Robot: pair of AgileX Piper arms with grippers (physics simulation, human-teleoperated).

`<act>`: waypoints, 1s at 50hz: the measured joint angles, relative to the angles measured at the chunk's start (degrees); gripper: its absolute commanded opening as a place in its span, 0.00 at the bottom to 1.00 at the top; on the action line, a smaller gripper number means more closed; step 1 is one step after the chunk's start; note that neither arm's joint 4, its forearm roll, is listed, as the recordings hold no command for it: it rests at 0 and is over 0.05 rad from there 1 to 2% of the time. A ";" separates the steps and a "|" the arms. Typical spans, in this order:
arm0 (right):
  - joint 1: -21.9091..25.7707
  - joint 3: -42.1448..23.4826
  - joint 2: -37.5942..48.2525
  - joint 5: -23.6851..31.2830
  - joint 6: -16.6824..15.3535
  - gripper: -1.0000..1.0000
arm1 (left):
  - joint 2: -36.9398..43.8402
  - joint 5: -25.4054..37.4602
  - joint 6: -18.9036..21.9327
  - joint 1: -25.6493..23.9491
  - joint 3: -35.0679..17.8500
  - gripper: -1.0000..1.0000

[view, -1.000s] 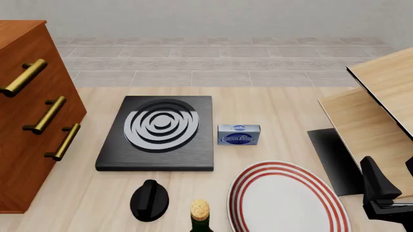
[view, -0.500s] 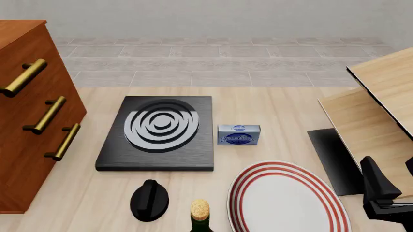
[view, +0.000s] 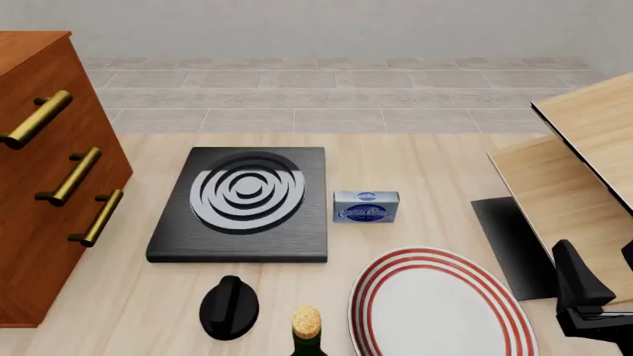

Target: Put the bowl on the top of the cabinet.

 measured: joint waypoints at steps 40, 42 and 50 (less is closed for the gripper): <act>0.00 0.00 -0.01 0.01 0.01 1.00 | -6.24 0.74 2.11 -0.72 0.15 1.00; 0.00 0.00 -0.01 0.01 0.00 1.00 | -6.62 0.89 2.11 -0.89 0.10 1.00; 0.00 0.00 -0.01 0.01 0.00 1.00 | -7.80 1.54 2.13 -1.36 -0.26 1.00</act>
